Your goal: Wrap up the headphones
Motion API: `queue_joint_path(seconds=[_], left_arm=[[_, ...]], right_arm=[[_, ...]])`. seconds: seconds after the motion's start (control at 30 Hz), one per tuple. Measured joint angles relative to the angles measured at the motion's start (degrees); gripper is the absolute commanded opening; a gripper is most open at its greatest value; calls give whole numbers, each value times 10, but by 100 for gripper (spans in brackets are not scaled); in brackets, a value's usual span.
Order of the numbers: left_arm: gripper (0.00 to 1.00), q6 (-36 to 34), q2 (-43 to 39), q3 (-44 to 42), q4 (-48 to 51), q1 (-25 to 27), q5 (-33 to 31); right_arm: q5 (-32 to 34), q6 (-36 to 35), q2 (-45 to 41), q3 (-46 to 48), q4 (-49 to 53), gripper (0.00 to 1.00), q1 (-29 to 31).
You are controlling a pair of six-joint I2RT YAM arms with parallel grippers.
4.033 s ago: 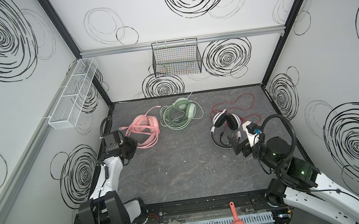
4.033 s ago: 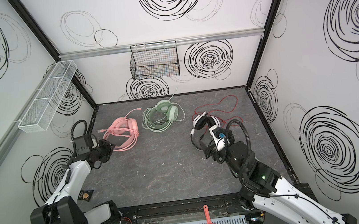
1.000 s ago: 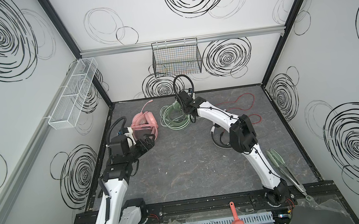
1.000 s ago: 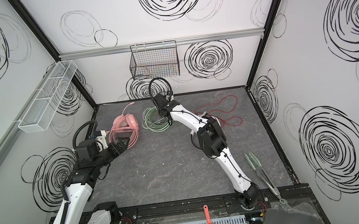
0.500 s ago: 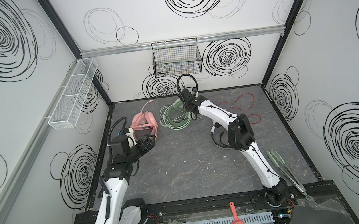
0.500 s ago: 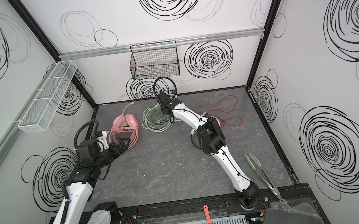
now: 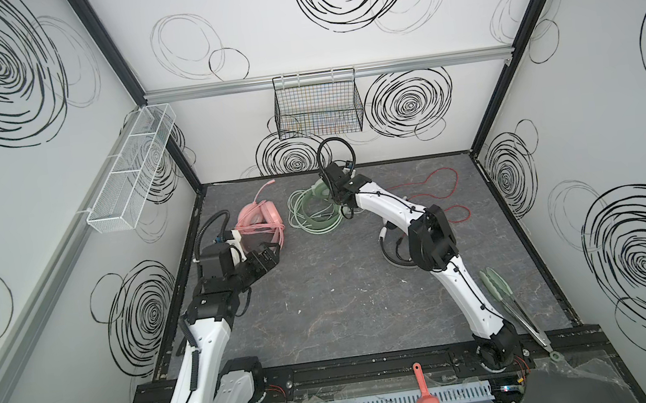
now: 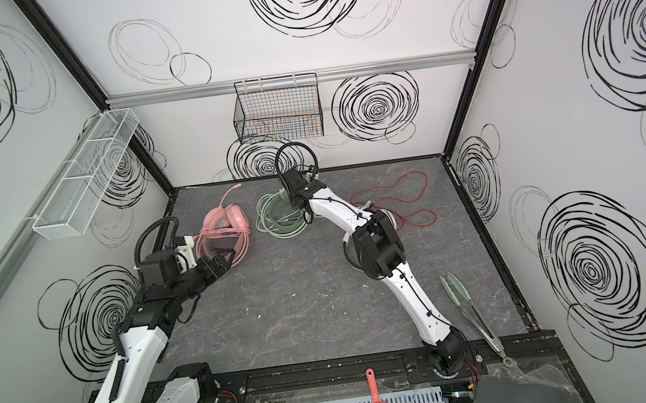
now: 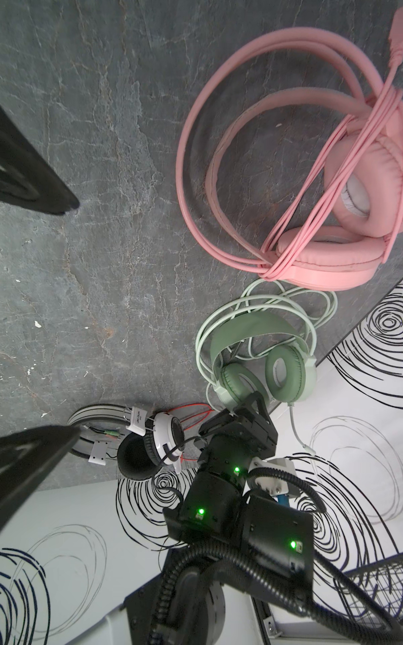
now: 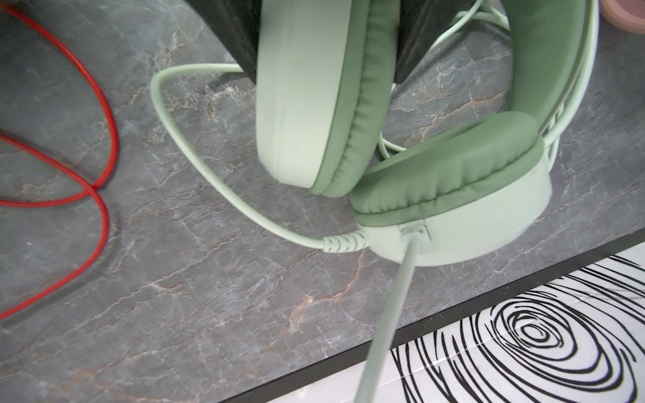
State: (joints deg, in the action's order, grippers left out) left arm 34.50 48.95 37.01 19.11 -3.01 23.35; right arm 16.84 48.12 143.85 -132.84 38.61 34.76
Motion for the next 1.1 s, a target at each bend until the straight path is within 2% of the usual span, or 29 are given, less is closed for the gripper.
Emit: queue_joint_path(seconds=[0.1, 0.33, 0.47, 0.53, 0.63, 0.77, 0.87, 1.1], left_arm=[[97, 0, 0, 0, 0, 0, 0], [98, 0, 0, 0, 0, 2, -4], [98, 2, 7, 0, 1, 20, -16], [98, 5, 14, 3, 7, 50, -35], [98, 24, 24, 23, 27, 122, -86], [97, 89, 38, 66, 53, 214, -148], [98, 152, 65, 105, 87, 264, -183], [96, 276, 154, 183, 174, 352, -189]], right_arm=[[-1, 0, 0, 6, -5, 34, -3], [-12, 2, -12, 23, -13, 27, -12], [-7, 2, -47, 64, -1, 26, -12], [-3, 2, -91, 119, -4, 26, -10], [9, 2, -198, 246, -22, 26, -3], [26, 10, -367, 427, -56, 25, 14], [34, 19, -463, 527, -92, 22, 33], [110, 41, -571, 647, -121, 22, 122]])
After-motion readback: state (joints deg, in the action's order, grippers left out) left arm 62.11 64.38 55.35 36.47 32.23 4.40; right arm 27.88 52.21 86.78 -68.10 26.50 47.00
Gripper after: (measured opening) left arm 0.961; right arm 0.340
